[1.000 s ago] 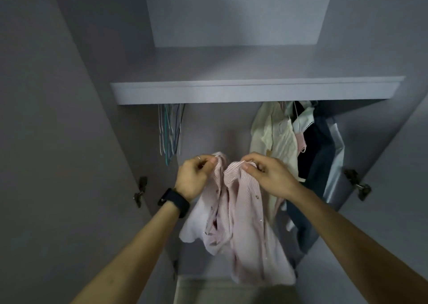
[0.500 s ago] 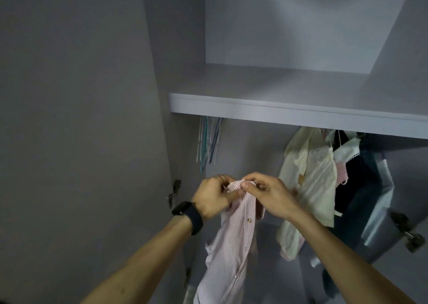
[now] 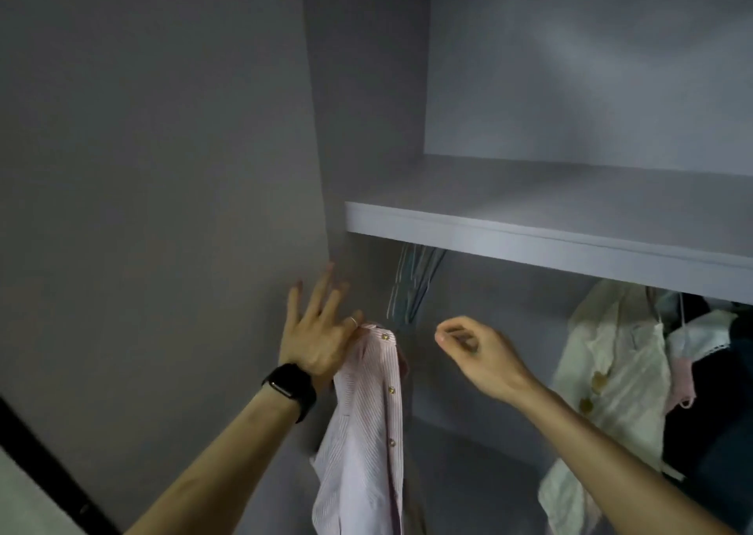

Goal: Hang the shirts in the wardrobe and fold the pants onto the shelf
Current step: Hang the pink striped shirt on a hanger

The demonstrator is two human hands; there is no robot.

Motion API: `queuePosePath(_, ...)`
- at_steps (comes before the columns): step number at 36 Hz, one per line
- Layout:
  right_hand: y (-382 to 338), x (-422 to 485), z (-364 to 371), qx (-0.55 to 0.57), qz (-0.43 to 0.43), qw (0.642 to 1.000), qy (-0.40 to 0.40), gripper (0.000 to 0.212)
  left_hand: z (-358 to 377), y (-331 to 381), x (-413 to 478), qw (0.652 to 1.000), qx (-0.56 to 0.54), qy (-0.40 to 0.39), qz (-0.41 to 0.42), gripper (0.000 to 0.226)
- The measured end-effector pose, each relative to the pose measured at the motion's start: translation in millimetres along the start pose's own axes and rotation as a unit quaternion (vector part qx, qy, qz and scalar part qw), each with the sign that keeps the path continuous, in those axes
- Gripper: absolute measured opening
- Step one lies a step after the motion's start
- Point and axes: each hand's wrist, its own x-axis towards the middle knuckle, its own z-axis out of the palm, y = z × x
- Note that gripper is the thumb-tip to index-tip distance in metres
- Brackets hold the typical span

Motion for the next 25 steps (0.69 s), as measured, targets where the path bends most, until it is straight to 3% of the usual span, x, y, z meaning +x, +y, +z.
queuePosePath(2,6,13,-2,-0.03,0.018,0.999,0.005,0.004,-1,-10,-1,0.999,0.031,-0.008,-0.031,0.02)
queuePosePath(5,15,36,1,-0.07,0.051,0.996,0.0,0.019,3,-24,-2,0.996,0.064,-0.019,-0.05,0.021)
queuePosePath(10,22,84,19,-0.119,0.102,0.988,-0.008,0.052,20,-38,0,0.987,0.148,0.056,-0.029,0.008)
queuePosePath(12,29,101,33,-0.134,0.121,0.984,-0.009,0.06,33,-43,-1,0.977,0.197,0.081,-0.023,0.036)
queuePosePath(13,31,109,38,-0.135,0.128,0.983,-0.006,0.063,35,-46,-1,0.972,0.219,0.082,-0.02,0.039)
queuePosePath(18,56,141,76,-0.114,0.174,0.977,0.035,0.072,58,-57,0,0.961,0.264,0.077,-0.015,0.024)
queuePosePath(22,70,158,99,-0.1,0.2,0.97,0.094,0.077,68,-57,4,0.964,0.251,0.085,-0.03,0.043)
queuePosePath(25,77,167,110,-0.105,0.202,0.965,0.134,0.067,80,-50,-3,0.957,0.279,0.076,-0.006,0.051)
